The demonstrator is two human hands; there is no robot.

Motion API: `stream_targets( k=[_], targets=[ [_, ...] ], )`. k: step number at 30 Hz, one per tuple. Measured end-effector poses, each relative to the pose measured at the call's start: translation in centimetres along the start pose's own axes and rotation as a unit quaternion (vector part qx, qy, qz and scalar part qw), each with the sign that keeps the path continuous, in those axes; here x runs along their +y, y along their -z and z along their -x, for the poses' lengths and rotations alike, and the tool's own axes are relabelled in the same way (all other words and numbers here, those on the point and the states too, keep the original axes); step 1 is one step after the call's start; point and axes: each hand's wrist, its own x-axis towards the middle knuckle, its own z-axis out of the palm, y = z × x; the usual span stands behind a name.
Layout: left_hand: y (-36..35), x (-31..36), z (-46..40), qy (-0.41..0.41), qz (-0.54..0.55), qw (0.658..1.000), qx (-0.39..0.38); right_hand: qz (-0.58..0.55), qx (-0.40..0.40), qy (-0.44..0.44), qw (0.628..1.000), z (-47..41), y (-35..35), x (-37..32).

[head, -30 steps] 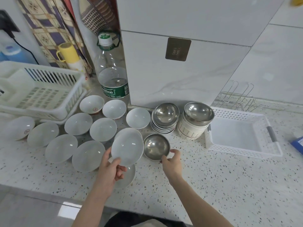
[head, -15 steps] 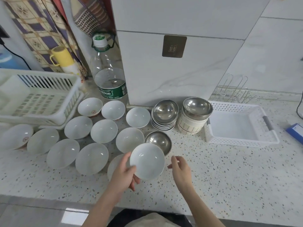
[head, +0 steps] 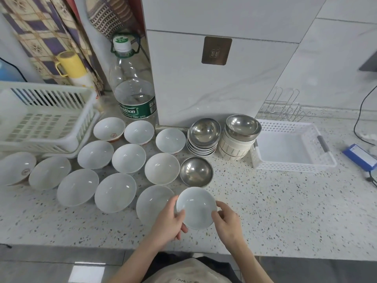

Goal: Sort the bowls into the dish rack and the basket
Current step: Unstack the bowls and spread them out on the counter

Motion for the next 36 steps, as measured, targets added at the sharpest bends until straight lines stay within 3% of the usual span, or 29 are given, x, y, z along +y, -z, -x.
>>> stream_targets(
  k=[13, 36],
  targets=[
    [0.4, 0.3, 1.0, -0.072, -0.161, 0.982, -0.072, 0.014, 0.010, -0.019, 1.000, 0.8, -0.6, 2.0],
    [-0.2, -0.9, -0.1, -0.022, -0.190, 0.981, -0.044, 0.008, -0.011, -0.017, 1.000, -0.4, -0.8, 2.5]
  ],
)
